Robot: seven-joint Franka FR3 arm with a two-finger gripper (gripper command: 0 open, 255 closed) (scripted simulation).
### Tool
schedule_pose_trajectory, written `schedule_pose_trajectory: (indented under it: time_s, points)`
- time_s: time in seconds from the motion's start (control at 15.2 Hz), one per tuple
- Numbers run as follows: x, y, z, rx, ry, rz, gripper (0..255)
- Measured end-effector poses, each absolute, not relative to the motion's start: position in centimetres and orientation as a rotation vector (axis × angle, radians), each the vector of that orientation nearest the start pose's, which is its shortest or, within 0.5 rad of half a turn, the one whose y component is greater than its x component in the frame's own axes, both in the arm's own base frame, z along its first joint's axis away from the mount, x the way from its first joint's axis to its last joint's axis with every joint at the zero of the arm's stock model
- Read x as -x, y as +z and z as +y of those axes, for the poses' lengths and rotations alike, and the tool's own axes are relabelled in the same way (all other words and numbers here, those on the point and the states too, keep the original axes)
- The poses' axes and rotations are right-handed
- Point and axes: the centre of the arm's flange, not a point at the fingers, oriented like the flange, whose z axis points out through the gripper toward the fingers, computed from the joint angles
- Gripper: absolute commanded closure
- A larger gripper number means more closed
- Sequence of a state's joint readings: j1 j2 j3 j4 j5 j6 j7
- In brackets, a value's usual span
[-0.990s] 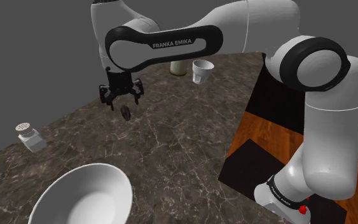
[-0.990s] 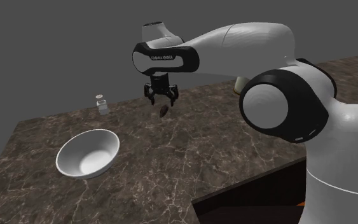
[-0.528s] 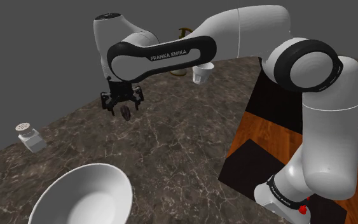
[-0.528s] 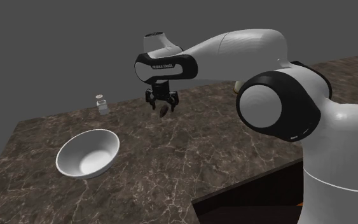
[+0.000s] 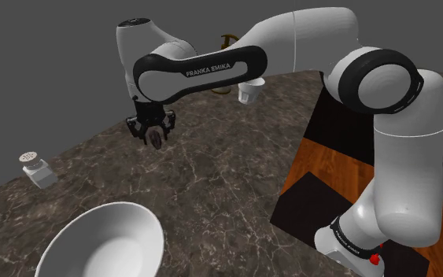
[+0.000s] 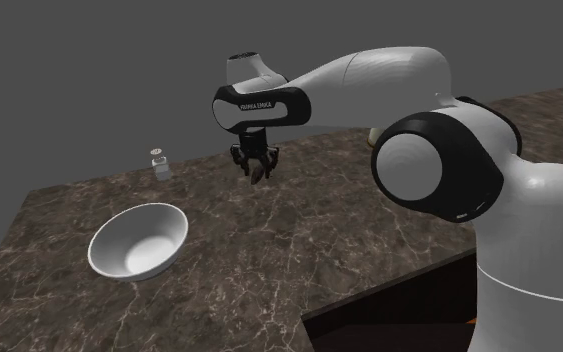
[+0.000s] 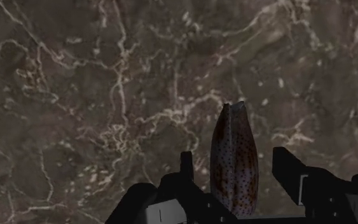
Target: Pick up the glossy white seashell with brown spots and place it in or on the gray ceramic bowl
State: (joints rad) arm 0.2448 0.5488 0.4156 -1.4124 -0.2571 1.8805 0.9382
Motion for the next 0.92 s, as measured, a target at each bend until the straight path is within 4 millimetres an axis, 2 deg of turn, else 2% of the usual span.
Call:
schedule_pose_trajectory:
  time_s: [0.59,0.92]
  points:
    - [-59.5,40.0,37.0,3.162,0.002,0.391,255]
    - [-59.6,42.1,37.0,3.162,0.002,0.391,255]
